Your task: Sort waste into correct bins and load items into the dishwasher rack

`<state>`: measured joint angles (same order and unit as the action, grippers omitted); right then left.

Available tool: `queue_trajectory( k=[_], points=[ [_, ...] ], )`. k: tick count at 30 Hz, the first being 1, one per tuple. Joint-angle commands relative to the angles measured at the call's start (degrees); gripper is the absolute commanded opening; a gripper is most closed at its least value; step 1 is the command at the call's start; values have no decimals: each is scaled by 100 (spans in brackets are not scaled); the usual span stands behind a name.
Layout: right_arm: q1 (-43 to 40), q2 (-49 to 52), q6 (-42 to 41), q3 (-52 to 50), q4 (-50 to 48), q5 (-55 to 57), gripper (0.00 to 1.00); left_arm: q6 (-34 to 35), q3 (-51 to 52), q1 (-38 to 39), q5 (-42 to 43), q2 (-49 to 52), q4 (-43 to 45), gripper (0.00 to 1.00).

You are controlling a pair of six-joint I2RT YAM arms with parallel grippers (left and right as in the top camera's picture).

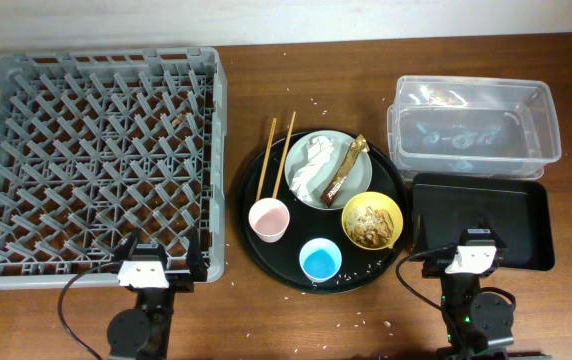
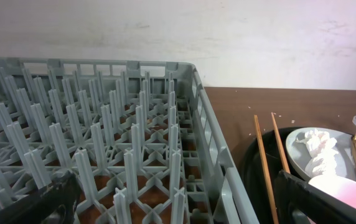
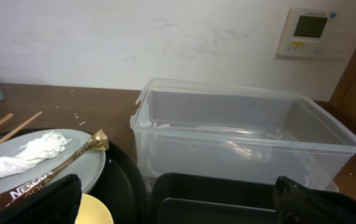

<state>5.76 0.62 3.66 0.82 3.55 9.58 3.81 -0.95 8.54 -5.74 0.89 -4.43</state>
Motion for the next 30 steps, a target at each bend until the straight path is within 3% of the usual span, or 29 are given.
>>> queue_trajectory(
  k=[1,30],
  points=[
    [-17,-37,20,-50,7,9,98,-107,44,-20,59,-48,24,100],
    [-15,-37,17,-50,7,-13,98,-105,44,-20,-81,-48,111,100]
  ],
)
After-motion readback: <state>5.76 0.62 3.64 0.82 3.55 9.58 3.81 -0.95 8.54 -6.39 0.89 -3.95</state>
